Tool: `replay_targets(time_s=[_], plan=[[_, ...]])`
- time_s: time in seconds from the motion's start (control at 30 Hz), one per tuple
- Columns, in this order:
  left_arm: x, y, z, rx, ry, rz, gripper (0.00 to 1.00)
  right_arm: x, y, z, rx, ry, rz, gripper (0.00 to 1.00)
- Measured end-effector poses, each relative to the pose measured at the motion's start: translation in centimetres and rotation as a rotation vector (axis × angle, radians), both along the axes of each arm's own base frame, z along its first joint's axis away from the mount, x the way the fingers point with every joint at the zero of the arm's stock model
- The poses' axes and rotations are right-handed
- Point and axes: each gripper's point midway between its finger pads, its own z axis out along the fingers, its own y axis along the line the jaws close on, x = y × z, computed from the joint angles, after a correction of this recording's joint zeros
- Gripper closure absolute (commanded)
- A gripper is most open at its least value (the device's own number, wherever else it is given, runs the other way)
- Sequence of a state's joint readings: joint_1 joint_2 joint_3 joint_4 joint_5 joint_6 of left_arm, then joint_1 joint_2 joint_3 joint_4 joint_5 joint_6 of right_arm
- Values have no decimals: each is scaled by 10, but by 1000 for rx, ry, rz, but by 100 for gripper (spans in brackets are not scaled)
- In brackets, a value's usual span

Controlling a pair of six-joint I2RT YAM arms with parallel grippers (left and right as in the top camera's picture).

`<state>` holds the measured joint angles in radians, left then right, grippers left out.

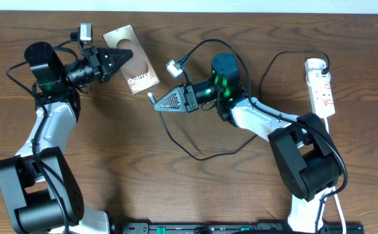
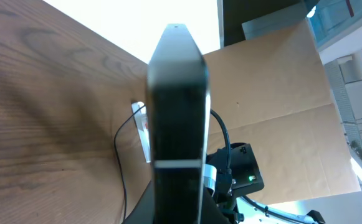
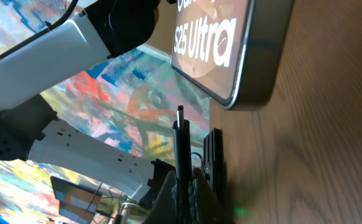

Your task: Plug charger to phone and switch on socket

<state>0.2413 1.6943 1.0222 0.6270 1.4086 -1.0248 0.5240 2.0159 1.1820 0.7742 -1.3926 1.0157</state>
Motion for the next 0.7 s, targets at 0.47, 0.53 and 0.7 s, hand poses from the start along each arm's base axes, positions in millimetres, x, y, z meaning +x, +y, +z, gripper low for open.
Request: replay_targets(time_s=[0.47, 0.53, 0.7], plan=[[-3, -1, 0, -2, -1, -19, 93, 3, 2, 0, -1, -1, -21, 99], [-3, -2, 0, -3, -1, -22, 92, 4, 2, 0, -1, -1, -27, 99], [-3, -2, 1, -3, -1, -22, 93, 6, 3, -1, -10, 16, -42, 99]])
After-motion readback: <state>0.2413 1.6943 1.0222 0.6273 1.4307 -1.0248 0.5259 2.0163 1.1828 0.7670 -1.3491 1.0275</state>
